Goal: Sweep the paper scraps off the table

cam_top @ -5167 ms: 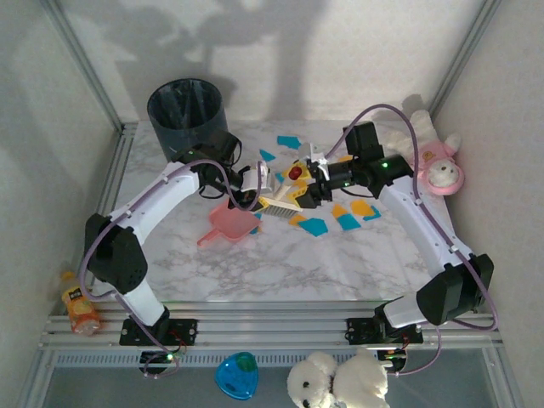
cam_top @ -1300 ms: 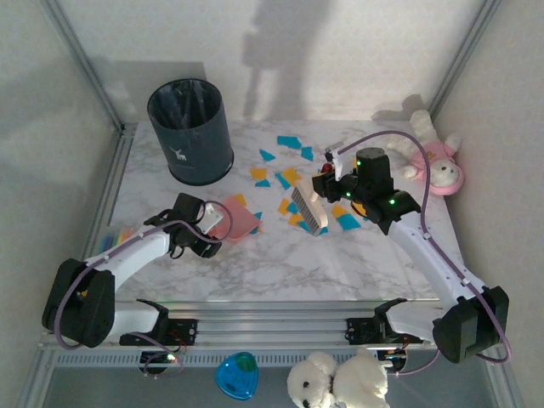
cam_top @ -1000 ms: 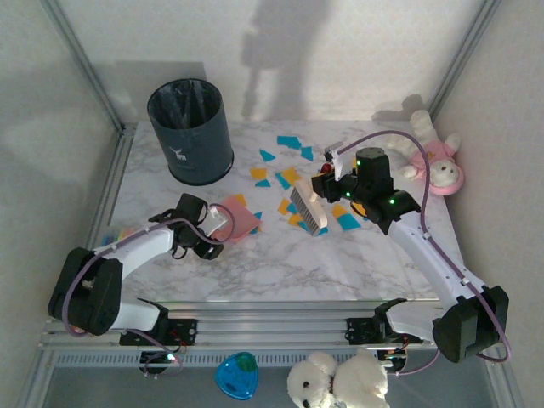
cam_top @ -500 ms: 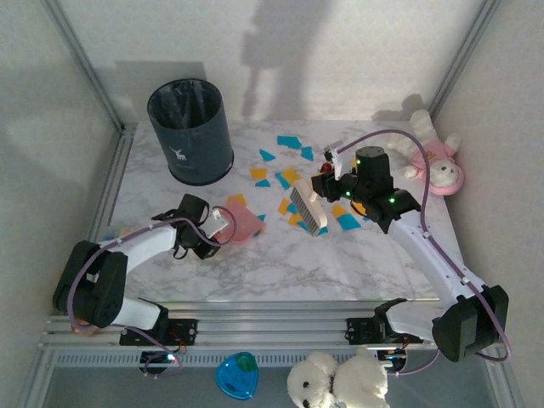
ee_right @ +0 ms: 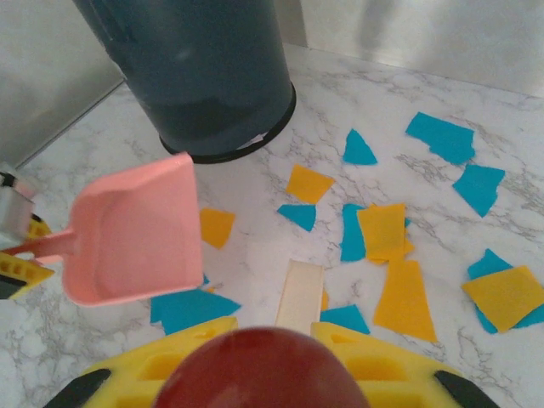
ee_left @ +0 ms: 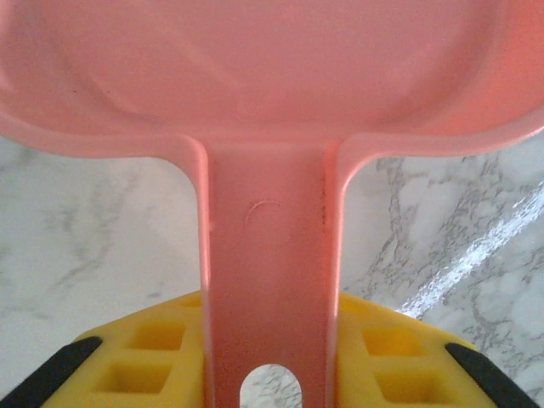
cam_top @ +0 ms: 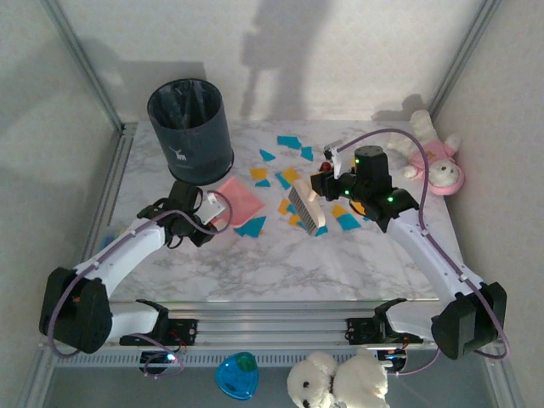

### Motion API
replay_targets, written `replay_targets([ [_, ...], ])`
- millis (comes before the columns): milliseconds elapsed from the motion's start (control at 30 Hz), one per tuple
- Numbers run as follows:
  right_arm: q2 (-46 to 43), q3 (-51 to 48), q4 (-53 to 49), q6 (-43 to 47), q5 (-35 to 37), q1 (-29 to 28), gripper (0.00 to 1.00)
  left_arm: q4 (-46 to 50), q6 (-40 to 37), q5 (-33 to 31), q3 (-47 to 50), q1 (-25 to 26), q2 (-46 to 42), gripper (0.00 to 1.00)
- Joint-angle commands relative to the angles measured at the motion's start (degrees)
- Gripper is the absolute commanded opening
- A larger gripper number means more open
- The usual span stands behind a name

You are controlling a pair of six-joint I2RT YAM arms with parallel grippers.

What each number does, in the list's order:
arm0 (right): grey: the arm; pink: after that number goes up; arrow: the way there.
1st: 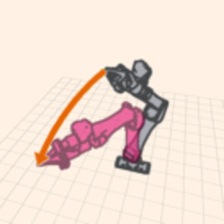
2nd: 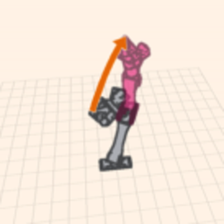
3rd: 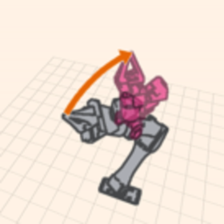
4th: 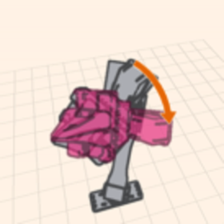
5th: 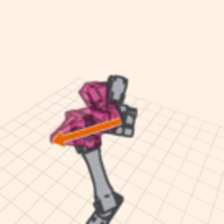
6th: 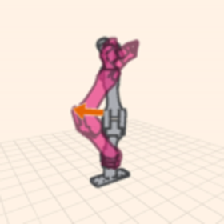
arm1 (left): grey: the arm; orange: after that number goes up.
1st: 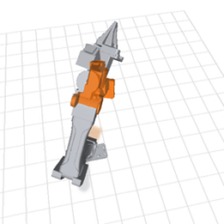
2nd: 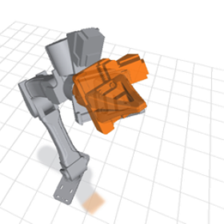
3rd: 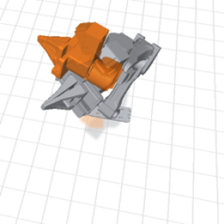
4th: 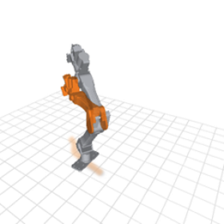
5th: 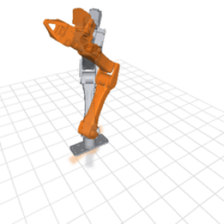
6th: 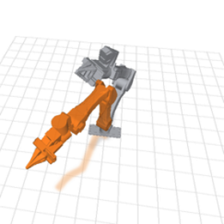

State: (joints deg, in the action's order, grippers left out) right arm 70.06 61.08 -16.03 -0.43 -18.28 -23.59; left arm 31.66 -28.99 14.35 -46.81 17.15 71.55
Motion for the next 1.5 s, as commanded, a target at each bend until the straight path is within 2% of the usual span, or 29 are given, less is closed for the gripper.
replay_targets([
  [0, 1.7, 1.9, 4.4, -4.2, -1.7, 0.3, 0.00, 6.2, -0.6, -2.9, -4.0, -0.1, -3.9, 0.19],
  [200, 6.3, 1.2, 11.8, -11.0, -6.3, -0.2, 0.00, 8.9, 0.1, -7.3, -8.8, -0.1, -8.7, 0.19],
  [400, 11.9, 1.6, 20.4, -17.9, -9.0, -2.4, 0.00, 12.0, -1.1, -10.6, -11.8, -0.1, -9.6, 0.19],
  [633, 19.5, 5.8, 21.2, -21.0, -7.9, -6.4, 0.00, 14.2, -1.8, -12.0, -13.3, -0.1, -10.5, 0.19],
  [867, 26.2, 7.0, 27.5, -24.7, -11.9, -8.2, 0.00, 15.9, -3.0, -12.9, -12.5, -0.2, -11.8, 0.18],
  [1233, 33.3, 8.9, 36.8, -29.6, -10.0, -9.2, 0.00, 16.3, -3.4, -13.4, -10.9, -0.3, -13.0, 0.18],
  [1467, 36.4, 9.4, 35.5, -29.3, -6.1, -10.1, 0.00, 16.6, -3.8, -12.5, -10.1, -0.3, -13.8, 0.18],
])
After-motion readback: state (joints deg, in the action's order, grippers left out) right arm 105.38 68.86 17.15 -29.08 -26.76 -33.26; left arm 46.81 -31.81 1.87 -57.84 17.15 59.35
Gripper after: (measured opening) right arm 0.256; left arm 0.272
